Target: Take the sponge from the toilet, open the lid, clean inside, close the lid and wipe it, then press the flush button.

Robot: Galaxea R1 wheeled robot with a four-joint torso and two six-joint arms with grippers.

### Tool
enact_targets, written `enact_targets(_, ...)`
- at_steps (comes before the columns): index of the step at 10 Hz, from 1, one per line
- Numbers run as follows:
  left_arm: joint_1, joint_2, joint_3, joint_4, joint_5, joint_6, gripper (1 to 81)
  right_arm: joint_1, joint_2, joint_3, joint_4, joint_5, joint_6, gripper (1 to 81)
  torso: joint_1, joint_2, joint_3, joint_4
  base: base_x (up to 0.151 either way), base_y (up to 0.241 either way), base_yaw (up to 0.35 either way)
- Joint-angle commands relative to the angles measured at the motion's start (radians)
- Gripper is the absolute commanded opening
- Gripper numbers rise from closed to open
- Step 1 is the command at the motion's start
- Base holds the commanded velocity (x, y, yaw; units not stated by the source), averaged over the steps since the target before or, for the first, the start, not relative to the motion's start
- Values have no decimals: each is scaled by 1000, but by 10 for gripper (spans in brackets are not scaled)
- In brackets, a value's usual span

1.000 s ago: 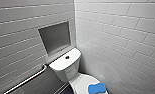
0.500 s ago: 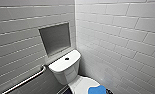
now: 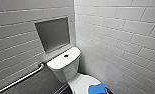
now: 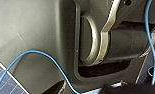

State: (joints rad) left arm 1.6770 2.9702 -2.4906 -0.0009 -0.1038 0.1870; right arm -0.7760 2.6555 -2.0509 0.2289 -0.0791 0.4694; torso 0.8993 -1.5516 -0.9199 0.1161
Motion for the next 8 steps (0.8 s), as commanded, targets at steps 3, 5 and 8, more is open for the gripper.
enact_targets(3,14,0,9,-7,78,9,811,210,-41,34,27,-51,28,811,11,-15,-15,0,0,0,0)
enact_targets(5,14,1,6,-7,78,8,811,234,-40,32,41,-65,57,811,12,-14,-15,0,0,0,0)
enact_targets(8,16,4,-1,-7,76,5,811,218,-24,22,47,-71,155,811,13,-14,-16,0,0,0,0)
